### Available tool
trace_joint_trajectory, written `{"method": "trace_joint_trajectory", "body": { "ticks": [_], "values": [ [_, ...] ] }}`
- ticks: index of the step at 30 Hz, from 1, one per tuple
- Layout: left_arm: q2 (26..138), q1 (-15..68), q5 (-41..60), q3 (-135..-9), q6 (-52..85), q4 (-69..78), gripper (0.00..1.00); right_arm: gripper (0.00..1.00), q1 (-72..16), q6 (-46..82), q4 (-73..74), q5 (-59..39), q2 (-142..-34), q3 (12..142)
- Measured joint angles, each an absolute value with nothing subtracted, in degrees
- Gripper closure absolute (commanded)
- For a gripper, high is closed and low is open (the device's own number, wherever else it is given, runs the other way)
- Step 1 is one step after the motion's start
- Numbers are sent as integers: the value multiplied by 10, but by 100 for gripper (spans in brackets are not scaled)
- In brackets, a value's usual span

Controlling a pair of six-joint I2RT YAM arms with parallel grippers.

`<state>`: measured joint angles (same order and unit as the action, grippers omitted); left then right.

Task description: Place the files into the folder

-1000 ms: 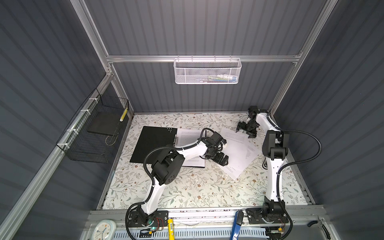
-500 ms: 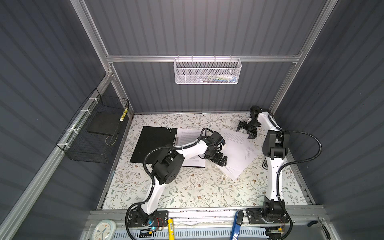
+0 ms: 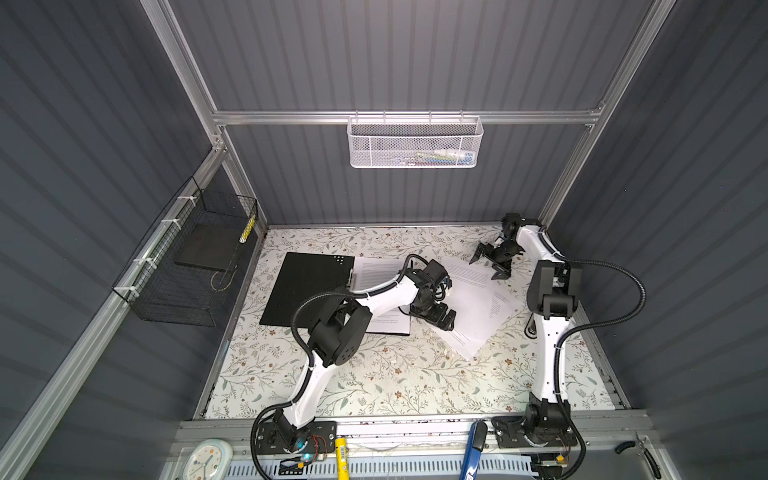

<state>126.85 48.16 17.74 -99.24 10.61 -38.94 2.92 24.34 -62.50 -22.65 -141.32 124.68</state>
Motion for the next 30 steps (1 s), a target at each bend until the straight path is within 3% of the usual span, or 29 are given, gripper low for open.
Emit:
{"method": "trace_joint_trajectory", "body": {
  "ticks": [15, 30],
  "values": [
    [1236, 482, 166, -937, 87, -362, 0, 1, 65, 340, -568, -209, -1403, 1228],
    [1237, 482, 168, -943, 85, -380, 0, 1, 54, 361, -603, -189, -1424, 1267]
  ]
}}
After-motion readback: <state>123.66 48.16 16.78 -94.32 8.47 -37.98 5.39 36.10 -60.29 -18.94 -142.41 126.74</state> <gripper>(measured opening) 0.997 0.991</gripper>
